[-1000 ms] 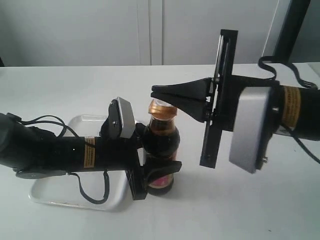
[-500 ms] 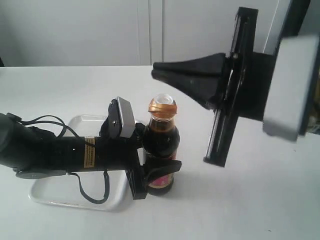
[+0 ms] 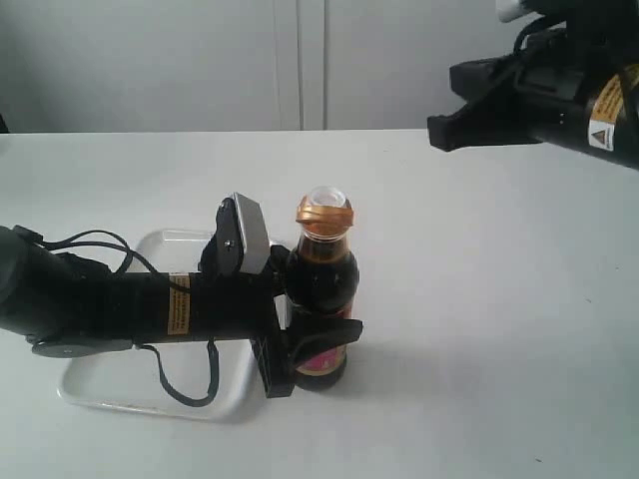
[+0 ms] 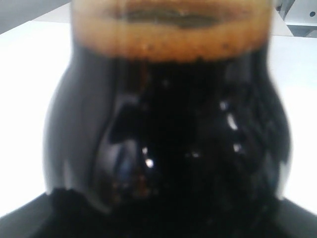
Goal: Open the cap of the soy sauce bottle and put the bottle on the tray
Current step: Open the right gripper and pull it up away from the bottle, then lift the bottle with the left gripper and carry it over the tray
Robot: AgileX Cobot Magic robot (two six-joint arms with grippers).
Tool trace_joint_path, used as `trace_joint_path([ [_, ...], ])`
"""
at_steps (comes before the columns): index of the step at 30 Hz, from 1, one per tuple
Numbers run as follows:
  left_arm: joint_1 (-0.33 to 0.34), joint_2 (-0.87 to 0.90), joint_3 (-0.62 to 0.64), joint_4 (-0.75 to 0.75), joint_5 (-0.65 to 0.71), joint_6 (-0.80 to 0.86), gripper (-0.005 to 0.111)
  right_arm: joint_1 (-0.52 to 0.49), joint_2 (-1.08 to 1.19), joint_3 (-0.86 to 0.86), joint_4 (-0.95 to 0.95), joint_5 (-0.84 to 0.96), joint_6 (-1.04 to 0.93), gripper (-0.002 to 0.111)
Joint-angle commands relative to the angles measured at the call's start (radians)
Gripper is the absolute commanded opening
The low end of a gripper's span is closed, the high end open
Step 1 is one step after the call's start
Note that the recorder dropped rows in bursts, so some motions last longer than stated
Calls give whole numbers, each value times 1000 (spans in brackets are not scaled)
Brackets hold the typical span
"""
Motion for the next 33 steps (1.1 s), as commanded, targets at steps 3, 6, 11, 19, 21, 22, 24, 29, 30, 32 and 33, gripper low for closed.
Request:
trace_joint_path([
  [3, -3, -1, 5, -7, 16, -1, 0, 3, -7, -64, 2, 491, -134, 0],
  [6, -3, -3, 5, -9, 16, -1, 0, 3, -5, -67, 48, 666, -222, 0],
  [11, -3, -57, 5, 8, 16, -55, 0, 3, 82, -127, 418, 896, -586, 0],
  [19, -3, -98, 5, 8, 16, -96, 0, 3, 210, -254, 853, 1080, -881, 0],
  [21, -3, -107, 5, 1, 16, -102, 0, 3, 224, -255, 867, 1071, -891, 0],
  [22, -3, -109, 5, -4, 16, -102, 0, 3, 227, -255, 864, 1061, -888, 0],
  [24, -3, -121, 5, -21, 16, -103, 0, 1, 230, -255, 864, 1042, -882, 0],
  [29, -3, -168, 5, -34, 16, -118, 0, -1, 230, -255, 862, 1029, -879, 0],
  [30, -3, -180, 5, -34, 16, -118, 0, -1, 230, -255, 862, 1025, -879, 0],
  [32, -3, -201, 5, -38, 16, -118, 0, -1, 230, -255, 862, 1020, -879, 0],
  [33, -3, -213, 5, -44, 16, -126, 0, -1, 230, -255, 862, 1018, -879, 0],
])
